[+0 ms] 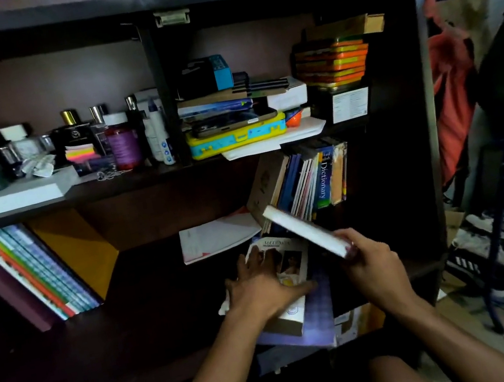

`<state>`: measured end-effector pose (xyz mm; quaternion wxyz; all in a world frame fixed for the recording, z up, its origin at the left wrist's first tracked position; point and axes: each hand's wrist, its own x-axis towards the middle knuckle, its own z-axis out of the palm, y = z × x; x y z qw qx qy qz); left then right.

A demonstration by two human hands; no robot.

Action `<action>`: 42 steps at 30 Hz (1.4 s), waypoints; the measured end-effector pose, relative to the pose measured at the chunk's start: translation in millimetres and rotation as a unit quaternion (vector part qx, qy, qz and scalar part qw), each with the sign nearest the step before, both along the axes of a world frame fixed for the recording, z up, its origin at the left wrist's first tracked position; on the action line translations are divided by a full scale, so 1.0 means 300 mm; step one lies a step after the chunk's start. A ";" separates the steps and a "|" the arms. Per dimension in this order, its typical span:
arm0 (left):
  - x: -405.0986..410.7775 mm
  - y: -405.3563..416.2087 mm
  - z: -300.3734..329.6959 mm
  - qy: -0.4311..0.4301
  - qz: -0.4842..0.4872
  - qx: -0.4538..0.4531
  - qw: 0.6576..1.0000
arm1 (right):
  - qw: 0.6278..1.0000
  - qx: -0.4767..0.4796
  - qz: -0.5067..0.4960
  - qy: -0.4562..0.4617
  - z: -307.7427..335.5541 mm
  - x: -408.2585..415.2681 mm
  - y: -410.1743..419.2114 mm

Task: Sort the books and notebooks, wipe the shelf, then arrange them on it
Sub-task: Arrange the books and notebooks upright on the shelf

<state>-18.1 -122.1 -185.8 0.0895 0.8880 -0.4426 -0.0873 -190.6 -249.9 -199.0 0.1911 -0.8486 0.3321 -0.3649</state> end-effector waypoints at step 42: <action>0.550 -0.242 -0.014 -0.079 -0.027 0.137 0.987 | 0.961 0.247 0.043 -0.113 -0.122 0.374 0.071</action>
